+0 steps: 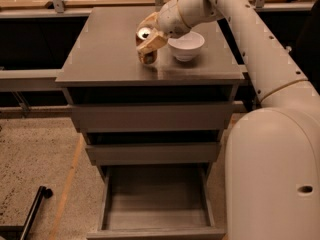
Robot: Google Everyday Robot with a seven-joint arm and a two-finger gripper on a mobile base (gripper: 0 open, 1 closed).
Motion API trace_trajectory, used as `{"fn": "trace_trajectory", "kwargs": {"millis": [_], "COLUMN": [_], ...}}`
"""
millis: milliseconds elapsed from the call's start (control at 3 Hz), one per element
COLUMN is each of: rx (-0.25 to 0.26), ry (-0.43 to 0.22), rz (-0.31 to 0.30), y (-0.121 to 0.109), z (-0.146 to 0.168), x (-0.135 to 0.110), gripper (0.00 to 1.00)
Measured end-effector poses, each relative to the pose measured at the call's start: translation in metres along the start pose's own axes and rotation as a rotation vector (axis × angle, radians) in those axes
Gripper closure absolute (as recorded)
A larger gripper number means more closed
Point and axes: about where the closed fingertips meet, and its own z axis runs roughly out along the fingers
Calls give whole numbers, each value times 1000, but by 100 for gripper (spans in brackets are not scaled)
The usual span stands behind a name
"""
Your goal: Pick orange can from bottom drawer and place on counter
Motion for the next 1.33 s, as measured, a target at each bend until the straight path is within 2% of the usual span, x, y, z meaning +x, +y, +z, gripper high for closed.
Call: {"fn": "trace_trajectory", "kwargs": {"millis": [667,1000,1333], "rx": [22,13,13], "ry": [5,8,8], "rz": [65,94,94], "y": [-10,-11,-11], "z": [0,4,4], "x": [15,23,23], "gripper": [13,0,0]}}
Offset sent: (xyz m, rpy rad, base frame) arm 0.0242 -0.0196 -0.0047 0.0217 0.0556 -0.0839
